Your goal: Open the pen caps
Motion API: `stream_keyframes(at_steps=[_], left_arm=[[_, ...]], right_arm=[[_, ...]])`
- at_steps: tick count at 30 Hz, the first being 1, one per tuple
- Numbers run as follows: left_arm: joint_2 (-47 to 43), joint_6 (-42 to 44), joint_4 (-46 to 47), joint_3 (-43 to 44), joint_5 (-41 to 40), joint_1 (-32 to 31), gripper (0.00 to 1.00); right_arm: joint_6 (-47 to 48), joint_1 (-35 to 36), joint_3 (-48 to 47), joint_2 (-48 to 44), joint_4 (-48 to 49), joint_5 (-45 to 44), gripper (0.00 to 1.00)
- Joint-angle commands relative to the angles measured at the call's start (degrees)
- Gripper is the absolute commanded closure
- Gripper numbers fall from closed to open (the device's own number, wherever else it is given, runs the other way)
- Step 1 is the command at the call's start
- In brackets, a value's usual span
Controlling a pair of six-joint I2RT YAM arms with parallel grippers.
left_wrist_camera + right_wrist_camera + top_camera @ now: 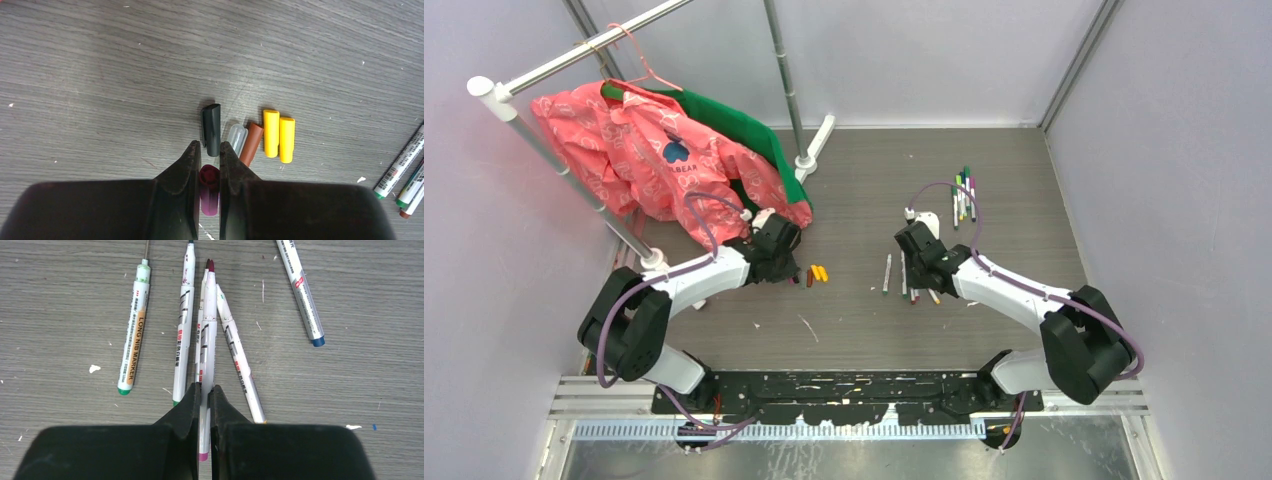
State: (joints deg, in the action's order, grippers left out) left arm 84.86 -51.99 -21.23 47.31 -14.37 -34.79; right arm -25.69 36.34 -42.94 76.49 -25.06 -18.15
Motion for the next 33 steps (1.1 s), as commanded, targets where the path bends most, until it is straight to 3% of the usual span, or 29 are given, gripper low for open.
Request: stream_keyframes(at_steps=[1,16,23,33], left_arm=[[0.58,-0.21,2.54,-0.68,-1.36,-0.11,0.89],[1.59,-1.23,4.47,-2.22,-0.40,0.50,0.79],[1.14,-1.69,4.74,-2.87,-0.35,0.63,0.72],[0.36,-2.22,4.90,-3.03,0.04,0.60,0.72]], right_arm=[[-0.93,-0.93,-2.87,1.51,0.26,0.44,0.99],[-2.59,-4.17,-4.20,7.09,0.32,2.60,0.94],[-3.00,-4.26,-3.79,8.84,1.07,3.38,0.83],[-3.07,-4.26,-4.00,8.49,0.61,3.21,0.70]])
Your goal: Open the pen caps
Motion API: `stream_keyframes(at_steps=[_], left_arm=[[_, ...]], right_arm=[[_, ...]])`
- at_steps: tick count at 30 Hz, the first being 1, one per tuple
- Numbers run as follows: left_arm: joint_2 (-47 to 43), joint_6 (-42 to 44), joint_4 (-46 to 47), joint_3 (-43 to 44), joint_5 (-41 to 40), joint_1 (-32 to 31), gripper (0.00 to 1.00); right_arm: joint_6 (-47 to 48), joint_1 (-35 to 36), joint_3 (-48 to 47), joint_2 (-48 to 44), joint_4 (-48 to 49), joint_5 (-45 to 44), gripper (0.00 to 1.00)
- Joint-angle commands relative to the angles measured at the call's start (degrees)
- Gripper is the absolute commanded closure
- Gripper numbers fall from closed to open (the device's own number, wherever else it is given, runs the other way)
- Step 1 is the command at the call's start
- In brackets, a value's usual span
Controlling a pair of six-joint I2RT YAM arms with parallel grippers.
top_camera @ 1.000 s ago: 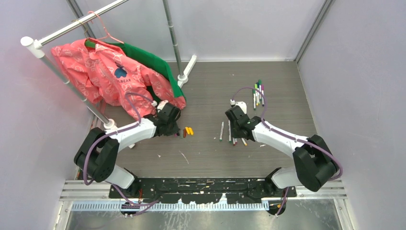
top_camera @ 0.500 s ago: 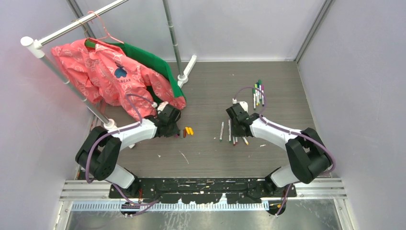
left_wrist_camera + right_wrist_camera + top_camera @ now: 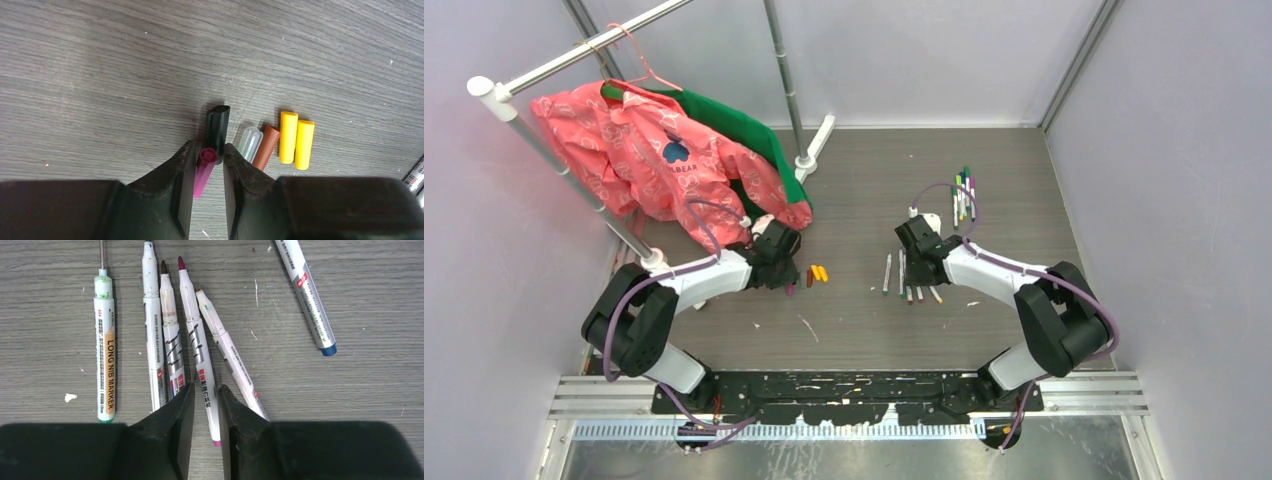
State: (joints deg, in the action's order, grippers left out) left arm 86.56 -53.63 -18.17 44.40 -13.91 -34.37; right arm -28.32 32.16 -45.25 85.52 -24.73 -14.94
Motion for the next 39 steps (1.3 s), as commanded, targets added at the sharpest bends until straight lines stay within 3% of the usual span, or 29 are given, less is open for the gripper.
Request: stream_keyframes(at_steps=[1,7,11,18,23,30,39], left_arm=[[-1.61,-0.64,1.83,-0.11,-0.48,0.21,0.72],[-3.33,-0.78,1.07,0.13,-0.74,0.23,0.72],[-4.88,-0.82,0.40,0.42,-1.03,0.19,0.58],[-6.52,-0.61,-0.65,0.95,-0.94,0.22,0.53],[-8.14,-0.19,-1.05,1.53,-0.70,0.19,0.51],[-8.80,0.89,0.49,3.86,2.20,0.18,0.43],[-5.83,3.07,1.94,7.32,5.02,0.18,0.41]], right_arm=[[-0.43,-0.16,-1.68,-0.72,0.19,0.01,0.70],[-0.29,-0.07,-2.86,-3.55,-1.38,0.07,0.68],[-0.04,-0.02,-4.67,-6.39,-3.29,-0.22,0.67],[-0.76,0.05,-6.65,-8.47,-3.90,-1.83,0.63],[-1.10,-0.08,-9.13,-9.12,-3.58,-11.76,0.58],[3.62,-4.16,-17.74,-3.01,-3.04,-19.12,0.57],[6.97,-15.37,-25.20,9.18,0.53,-10.28,0.59]])
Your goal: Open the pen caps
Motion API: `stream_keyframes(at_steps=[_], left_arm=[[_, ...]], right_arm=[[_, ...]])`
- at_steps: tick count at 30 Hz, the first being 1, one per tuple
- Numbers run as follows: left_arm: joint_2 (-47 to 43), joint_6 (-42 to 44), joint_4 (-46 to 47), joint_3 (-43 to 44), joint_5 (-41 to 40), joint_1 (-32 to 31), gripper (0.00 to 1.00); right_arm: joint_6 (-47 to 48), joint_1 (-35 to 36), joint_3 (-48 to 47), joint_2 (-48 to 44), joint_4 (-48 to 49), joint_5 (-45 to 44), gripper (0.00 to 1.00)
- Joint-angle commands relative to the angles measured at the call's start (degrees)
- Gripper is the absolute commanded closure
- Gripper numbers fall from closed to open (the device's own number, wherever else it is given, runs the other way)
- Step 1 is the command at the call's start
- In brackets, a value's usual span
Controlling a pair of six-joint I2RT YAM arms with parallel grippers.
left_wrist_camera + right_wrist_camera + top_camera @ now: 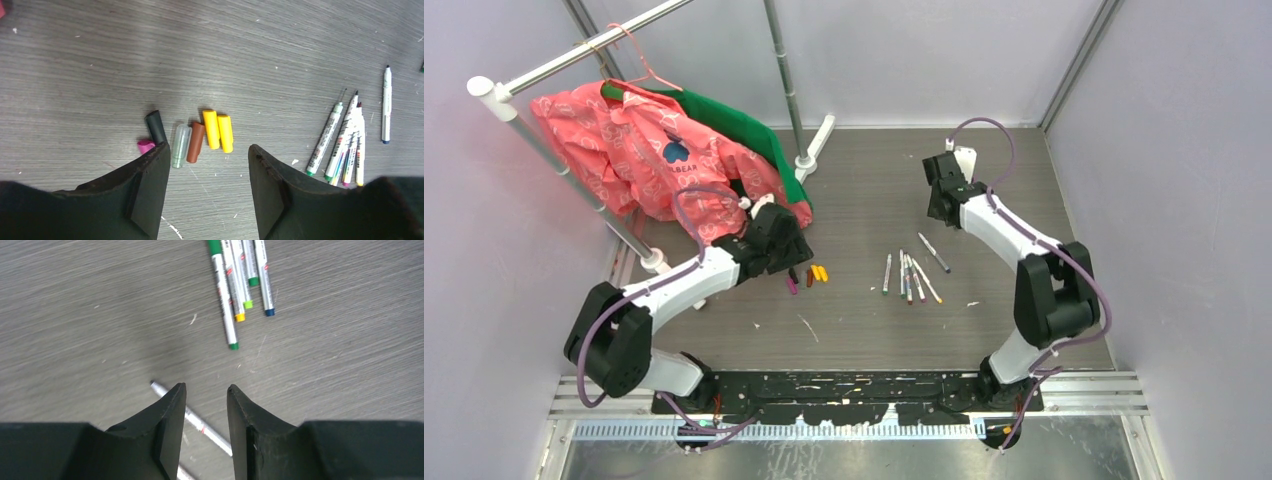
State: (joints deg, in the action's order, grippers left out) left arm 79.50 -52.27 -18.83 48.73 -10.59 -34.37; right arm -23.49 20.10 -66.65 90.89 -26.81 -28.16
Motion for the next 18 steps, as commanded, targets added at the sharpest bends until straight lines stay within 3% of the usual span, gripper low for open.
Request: stream_keyframes(at_steps=[1,18], left_arm=[[1.73,1.87,2.65,3.33,1.85,0.22,0.41],[5.99,4.11,3.25,6.67,2.75,0.56,0.41]], right_arm=[[2.35,-4.14,-4.50,5.22,2.94,3.69,0.59],[3.83,-10.62,-14.12,19.79,3.68,8.16,0.62]])
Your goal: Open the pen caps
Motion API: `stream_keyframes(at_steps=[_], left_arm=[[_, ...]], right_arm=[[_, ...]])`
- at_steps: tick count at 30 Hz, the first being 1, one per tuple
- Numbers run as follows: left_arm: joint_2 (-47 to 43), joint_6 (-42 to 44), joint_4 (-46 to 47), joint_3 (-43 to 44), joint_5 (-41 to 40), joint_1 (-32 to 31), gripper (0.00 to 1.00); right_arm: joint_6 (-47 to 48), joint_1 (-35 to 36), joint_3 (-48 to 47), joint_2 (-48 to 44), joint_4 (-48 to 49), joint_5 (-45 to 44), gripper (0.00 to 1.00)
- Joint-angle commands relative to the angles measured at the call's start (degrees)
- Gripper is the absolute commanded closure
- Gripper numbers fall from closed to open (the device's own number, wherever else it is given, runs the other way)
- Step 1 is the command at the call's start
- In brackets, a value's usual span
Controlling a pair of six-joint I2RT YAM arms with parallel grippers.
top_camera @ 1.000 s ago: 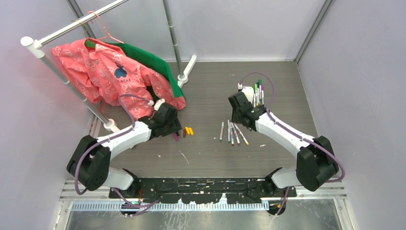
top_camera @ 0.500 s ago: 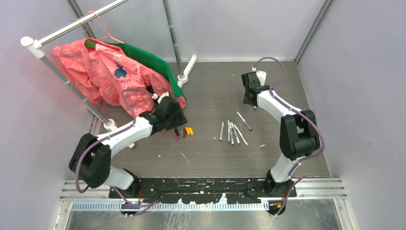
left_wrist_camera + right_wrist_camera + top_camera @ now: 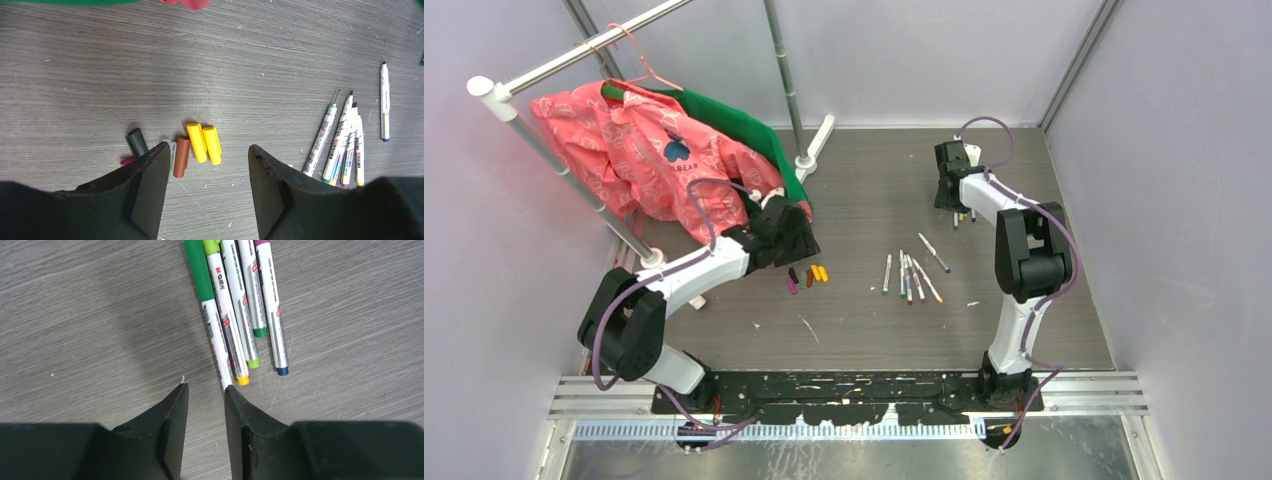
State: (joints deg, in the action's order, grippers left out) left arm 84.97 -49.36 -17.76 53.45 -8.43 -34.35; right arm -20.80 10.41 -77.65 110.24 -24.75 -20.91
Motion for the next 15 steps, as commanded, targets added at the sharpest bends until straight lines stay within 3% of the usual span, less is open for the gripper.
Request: stream_keyframes(at_steps=[1,15], left_arm=[[0.78,1.20,2.39,2.00,0.68,0.67,0.41],[2.47,0.85,3.48,2.18,1.48,1.36,0.42]], right_arm=[[1.18,-1.12,-3.39,0.81,1.53,1.07,0.62],[1.81,-2.52,-5.10,4.62,0.76,3.14,0.62]])
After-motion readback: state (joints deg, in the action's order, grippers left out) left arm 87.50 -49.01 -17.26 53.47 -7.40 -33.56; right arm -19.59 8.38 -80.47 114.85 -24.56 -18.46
